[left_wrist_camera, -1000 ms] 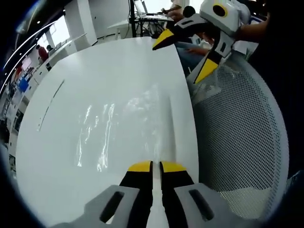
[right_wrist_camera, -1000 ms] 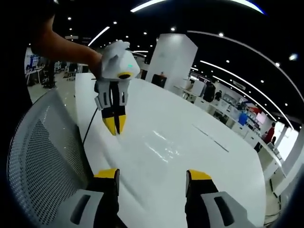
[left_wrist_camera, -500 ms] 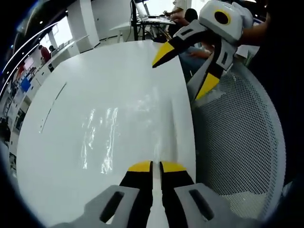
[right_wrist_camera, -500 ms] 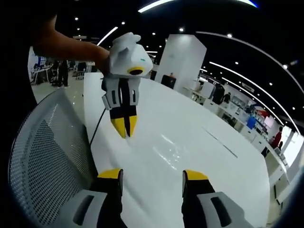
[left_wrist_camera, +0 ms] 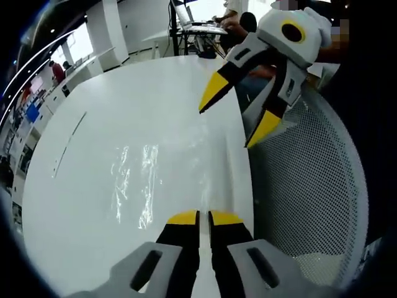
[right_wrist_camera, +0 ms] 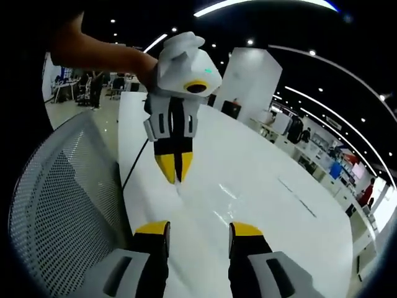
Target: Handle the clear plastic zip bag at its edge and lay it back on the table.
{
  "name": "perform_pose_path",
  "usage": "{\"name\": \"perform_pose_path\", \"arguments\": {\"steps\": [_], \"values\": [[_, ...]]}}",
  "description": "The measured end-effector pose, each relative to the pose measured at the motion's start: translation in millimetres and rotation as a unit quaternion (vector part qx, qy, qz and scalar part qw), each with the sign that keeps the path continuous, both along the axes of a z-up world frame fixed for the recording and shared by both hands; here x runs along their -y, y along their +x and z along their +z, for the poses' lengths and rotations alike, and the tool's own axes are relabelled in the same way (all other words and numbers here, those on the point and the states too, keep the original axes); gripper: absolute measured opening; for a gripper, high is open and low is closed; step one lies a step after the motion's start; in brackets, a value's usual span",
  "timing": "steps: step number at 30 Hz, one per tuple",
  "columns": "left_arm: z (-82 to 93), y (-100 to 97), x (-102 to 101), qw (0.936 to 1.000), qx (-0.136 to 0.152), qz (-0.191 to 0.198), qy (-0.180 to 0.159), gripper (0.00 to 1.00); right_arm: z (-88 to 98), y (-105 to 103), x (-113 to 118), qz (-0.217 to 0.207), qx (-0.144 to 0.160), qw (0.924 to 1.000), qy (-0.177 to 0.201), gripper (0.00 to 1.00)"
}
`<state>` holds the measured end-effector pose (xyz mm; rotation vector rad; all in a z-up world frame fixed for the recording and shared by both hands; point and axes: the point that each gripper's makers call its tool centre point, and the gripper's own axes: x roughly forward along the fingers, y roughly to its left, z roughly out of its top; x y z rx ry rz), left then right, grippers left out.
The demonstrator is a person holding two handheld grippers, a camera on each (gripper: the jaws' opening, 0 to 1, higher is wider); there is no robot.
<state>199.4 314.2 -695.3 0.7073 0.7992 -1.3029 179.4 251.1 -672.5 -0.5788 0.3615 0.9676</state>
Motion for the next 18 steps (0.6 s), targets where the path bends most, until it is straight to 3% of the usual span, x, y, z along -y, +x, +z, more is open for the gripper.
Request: {"name": "perform_pose_path", "arguments": {"steps": [18], "values": [[12.2, -9.8, 12.2, 0.9998, -0.011, -0.015, -0.008, 0.02, -11.7, 0.1, -21.6, 0.037, -0.005, 0.9992, -0.01, 0.14]]}}
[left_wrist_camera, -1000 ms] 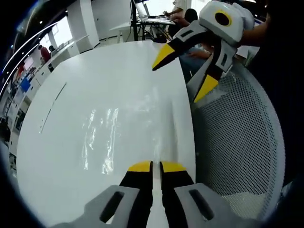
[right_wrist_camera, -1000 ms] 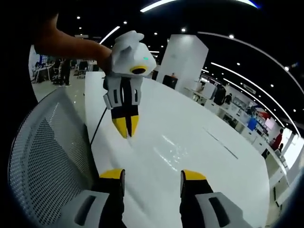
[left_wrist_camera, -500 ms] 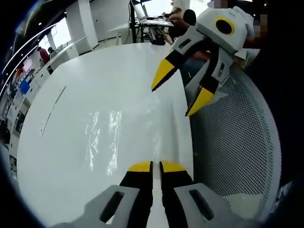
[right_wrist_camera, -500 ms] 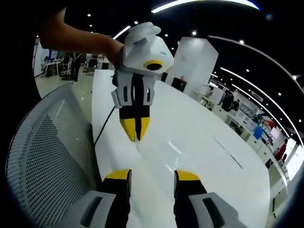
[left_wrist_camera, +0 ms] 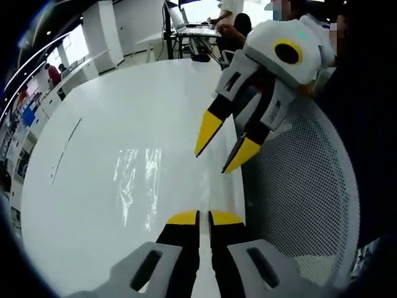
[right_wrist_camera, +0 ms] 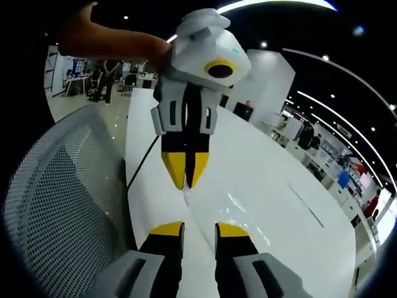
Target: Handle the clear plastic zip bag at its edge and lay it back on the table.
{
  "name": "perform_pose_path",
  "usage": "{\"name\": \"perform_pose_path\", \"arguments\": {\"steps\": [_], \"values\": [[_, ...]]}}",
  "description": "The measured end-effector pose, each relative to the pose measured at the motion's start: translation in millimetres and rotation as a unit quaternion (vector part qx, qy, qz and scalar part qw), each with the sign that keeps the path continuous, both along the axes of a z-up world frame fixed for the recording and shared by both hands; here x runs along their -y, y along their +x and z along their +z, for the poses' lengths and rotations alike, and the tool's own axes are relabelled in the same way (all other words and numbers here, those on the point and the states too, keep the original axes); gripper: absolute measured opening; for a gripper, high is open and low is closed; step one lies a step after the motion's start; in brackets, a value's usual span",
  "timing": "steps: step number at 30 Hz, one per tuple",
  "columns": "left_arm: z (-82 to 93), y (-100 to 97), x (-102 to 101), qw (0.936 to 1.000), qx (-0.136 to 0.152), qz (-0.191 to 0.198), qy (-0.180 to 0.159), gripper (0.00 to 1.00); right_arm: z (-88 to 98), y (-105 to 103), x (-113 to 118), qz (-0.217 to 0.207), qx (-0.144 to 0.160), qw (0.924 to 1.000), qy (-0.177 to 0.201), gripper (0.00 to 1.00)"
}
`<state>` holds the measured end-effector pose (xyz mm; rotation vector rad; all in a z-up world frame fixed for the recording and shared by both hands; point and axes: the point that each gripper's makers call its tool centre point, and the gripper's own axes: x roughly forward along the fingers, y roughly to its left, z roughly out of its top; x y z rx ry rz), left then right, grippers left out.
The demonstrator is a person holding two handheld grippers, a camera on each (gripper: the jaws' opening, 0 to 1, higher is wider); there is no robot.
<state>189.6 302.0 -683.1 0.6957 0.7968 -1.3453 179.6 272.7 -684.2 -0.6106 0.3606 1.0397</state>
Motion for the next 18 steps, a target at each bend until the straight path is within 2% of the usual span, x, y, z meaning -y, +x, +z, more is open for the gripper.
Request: {"name": "perform_pose_path", "arguments": {"steps": [5, 9, 13, 15, 17, 18], "values": [[3.9, -2.0, 3.8, 1.0, -0.006, -0.001, -0.007, 0.02, -1.2, 0.9, -3.2, 0.003, -0.003, 1.0, 0.002, 0.09], [5.4, -5.0, 5.9, 0.9999, -0.012, -0.003, -0.009, 0.02, -0.2, 3.0, -4.5, -0.001, -0.006, 1.0, 0.007, 0.02], [4.9, -2.7, 5.4, 0.9999, -0.01, 0.001, -0.01, 0.02, 0.5, 3.4, -5.6, 0.004, -0.003, 1.0, 0.006, 0.0], [4.7, -1.1, 5.6, 0.9999, -0.002, -0.002, -0.013, 0.03, 1.2, 3.1, -5.8, 0.007, -0.002, 0.9999, 0.008, 0.0], [5.4, 2.2, 7.7, 0.9995, 0.021, -0.01, -0.021, 0.0, 1.7, 4.0, -5.6, 0.009, 0.0, 0.9999, 0.006, 0.0], [6.8, 2.3, 9.9, 0.9988, 0.032, -0.026, -0.025, 0.0, 1.5, 4.4, -5.3, 0.009, -0.001, 0.9999, 0.006, 0.0]]}}
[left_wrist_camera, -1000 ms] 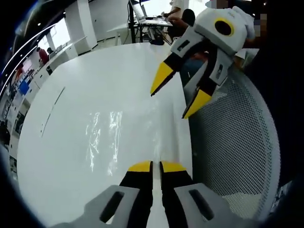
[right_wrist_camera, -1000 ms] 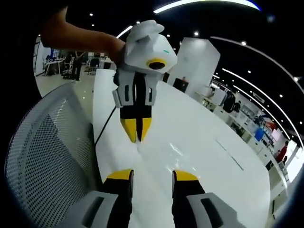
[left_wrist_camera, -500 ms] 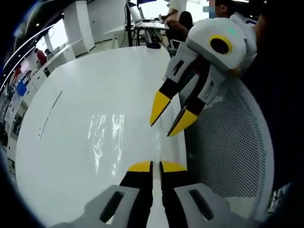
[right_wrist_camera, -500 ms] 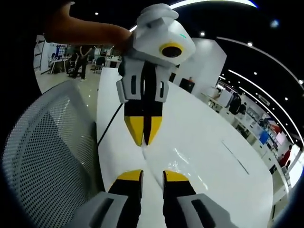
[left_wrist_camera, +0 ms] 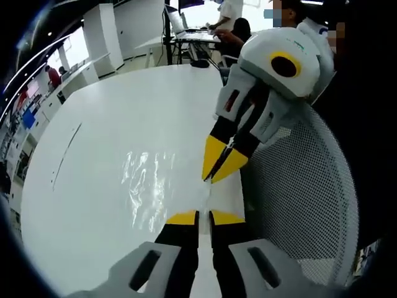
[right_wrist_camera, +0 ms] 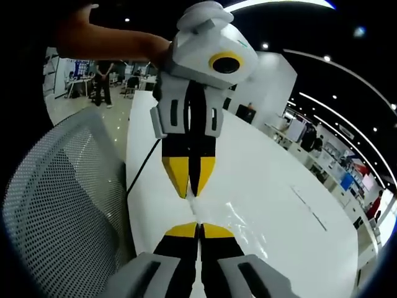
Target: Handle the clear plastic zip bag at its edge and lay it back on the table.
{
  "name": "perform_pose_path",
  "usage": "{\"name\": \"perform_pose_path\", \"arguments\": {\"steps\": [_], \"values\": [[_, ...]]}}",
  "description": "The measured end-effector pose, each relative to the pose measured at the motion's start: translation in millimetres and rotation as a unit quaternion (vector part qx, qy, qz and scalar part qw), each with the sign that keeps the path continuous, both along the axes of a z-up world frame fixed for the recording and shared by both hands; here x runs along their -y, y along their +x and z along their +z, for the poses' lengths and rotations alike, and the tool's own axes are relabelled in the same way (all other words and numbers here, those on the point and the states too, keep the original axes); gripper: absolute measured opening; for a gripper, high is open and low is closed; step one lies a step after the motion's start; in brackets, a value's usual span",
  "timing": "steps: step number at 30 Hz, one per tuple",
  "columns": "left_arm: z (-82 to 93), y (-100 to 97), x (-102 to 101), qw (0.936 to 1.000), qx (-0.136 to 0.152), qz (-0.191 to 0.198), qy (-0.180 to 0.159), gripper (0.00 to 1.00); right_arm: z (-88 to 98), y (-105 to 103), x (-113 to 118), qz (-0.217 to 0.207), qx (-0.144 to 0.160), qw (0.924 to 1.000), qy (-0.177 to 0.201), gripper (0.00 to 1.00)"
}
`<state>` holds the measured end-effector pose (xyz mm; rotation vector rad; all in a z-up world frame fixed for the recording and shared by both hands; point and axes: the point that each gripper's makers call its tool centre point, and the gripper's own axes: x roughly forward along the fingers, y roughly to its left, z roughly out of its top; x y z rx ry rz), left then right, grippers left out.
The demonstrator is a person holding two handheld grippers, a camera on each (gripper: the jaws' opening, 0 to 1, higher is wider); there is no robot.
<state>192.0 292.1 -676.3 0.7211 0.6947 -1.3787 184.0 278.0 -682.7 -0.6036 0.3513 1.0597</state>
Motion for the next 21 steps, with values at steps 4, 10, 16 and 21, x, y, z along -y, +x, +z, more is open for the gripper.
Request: {"name": "perform_pose_path", "arguments": {"steps": [4, 10, 16, 21], "values": [[-0.6, 0.7, 1.1, 0.9996, 0.026, -0.013, -0.003, 0.0, 0.4, 1.5, 2.5, 0.001, -0.001, 1.0, -0.001, 0.0], [-2.2, 1.3, 4.4, 0.9977, 0.057, -0.037, -0.002, 0.01, 2.2, -0.4, 0.6, 0.007, -0.005, 1.0, 0.003, 0.0], [-8.1, -0.3, 2.5, 0.9951, 0.075, -0.063, 0.014, 0.0, 2.4, -1.9, -1.6, 0.004, -0.015, 0.9998, 0.008, 0.0], [-9.7, -2.3, 1.2, 0.9927, 0.085, -0.083, 0.021, 0.0, 1.9, -2.7, -2.5, 0.007, -0.017, 0.9998, 0.005, 0.0]]}}
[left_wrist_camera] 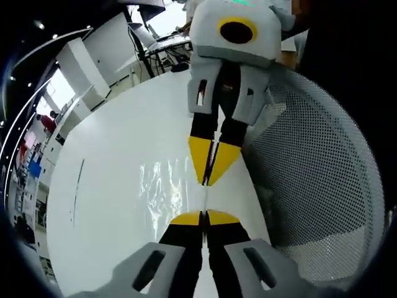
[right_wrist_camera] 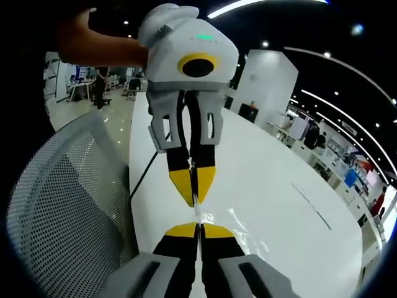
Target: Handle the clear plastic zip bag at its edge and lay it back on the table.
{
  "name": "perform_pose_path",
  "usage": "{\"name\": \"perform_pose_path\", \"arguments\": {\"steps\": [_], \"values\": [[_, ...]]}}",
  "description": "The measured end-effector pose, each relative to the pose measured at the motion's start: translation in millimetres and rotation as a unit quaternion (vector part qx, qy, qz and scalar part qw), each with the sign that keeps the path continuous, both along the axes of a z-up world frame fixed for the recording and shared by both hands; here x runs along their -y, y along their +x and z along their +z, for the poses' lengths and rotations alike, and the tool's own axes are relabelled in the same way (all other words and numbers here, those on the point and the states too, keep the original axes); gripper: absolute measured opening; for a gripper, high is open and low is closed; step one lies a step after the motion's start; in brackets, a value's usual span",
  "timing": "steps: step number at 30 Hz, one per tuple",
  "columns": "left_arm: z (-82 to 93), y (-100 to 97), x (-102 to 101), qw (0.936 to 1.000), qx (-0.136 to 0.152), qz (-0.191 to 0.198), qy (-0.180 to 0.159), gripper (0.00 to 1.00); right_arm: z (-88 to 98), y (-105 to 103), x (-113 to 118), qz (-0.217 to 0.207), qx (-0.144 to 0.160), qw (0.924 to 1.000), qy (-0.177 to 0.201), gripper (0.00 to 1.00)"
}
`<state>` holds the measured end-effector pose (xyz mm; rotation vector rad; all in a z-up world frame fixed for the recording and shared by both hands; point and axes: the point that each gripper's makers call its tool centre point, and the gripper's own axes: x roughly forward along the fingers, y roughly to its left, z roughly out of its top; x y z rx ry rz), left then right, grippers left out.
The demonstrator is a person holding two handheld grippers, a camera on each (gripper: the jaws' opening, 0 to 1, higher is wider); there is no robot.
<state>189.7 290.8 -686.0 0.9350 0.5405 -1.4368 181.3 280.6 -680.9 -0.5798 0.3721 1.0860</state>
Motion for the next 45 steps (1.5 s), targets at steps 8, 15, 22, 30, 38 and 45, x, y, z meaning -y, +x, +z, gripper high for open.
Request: {"name": "perform_pose_path", "arguments": {"steps": [8, 15, 22, 30, 38, 45], "values": [[-4.3, -2.7, -2.3, 0.9998, 0.0, -0.012, 0.016, 0.0, 3.4, -1.0, -6.9, 0.021, 0.007, 0.9998, -0.001, 0.05], [-2.4, -1.6, 0.5, 0.9999, 0.0, -0.009, 0.014, 0.0, -0.6, -3.0, -9.4, 0.037, 0.003, 0.9992, -0.012, 0.06], [-2.0, -3.6, 4.9, 0.9997, -0.002, -0.013, 0.018, 0.0, -1.6, -2.4, -11.8, 0.045, 0.007, 0.9987, -0.021, 0.05], [-3.9, -5.4, 6.3, 0.9995, -0.005, -0.015, 0.026, 0.0, -2.3, -3.3, -14.1, 0.051, 0.007, 0.9983, -0.027, 0.03], [-2.9, -8.4, 9.6, 0.9995, -0.011, -0.016, 0.026, 0.0, -5.8, -3.3, -14.0, 0.052, 0.004, 0.998, -0.036, 0.0], [-4.6, -9.2, 10.1, 0.9992, -0.008, -0.023, 0.032, 0.0, -8.2, -3.7, -12.9, 0.058, 0.007, 0.9972, -0.048, 0.0]]}}
